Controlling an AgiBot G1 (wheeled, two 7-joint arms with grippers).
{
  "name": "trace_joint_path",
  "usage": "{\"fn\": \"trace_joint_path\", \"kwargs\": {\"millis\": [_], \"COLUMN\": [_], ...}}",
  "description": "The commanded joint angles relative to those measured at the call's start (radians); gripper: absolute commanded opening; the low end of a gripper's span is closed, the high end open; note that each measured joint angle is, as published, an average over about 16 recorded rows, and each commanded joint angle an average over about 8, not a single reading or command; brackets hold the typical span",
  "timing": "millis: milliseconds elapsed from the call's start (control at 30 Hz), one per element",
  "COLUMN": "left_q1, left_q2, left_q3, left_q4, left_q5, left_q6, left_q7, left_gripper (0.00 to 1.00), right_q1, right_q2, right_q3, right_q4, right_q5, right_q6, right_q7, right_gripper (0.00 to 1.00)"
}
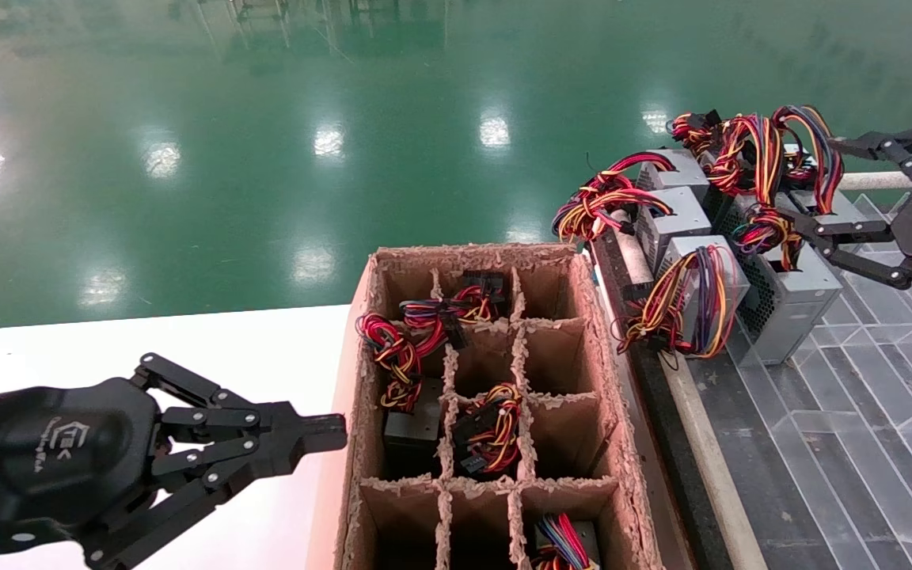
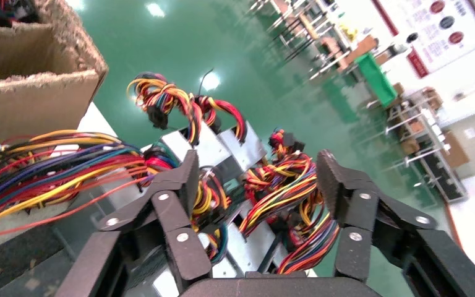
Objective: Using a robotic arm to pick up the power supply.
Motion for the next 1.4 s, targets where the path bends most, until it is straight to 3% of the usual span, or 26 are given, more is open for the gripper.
{"fn": "trace_joint_path", "kwargs": {"millis": [33,233,700,733,967,1000,1400], "left_q1": [0.0,0.0,0.0,0.0,0.0,0.0,0.0], "left_q2": [0.0,0.0,0.0,0.0,0.0,0.0,0.0], "left_q3": [0.0,0.0,0.0,0.0,0.0,0.0,0.0], "left_q4": [0.0,0.0,0.0,0.0,0.0,0.0,0.0], "left_q5": [0.0,0.0,0.0,0.0,0.0,0.0,0.0], "left_q6": [0.0,0.0,0.0,0.0,0.0,0.0,0.0], "left_q7": [0.0,0.0,0.0,0.0,0.0,0.0,0.0], "left_gripper": [0.0,0.0,0.0,0.05,0.92,1.0,1.0], "right_q1": [-0.024,-0.037,-0.025,-0.025,-0.02,-0.019,-0.011], "right_q2": [0.003,-0.007,-0.051,-0.054,-0.076,-0.08,-0.118], "right_q3": [0.021,0.031,-0.002,-0.004,-0.02,-0.022,-0.049], "right_q4": [0.005,0.005,-0.003,-0.004,-0.008,-0.008,-0.015], "right_q5": [0.03,0.076,0.188,0.196,0.253,0.261,0.359], "right_q6": [0.006,-0.021,-0.178,-0.189,-0.268,-0.28,-0.416], "right_q7": [-0.03,-0.04,0.029,0.034,0.068,0.073,0.132], "right_gripper": [1.0,1.0,1.0,1.0,1.0,1.0,1.0]}}
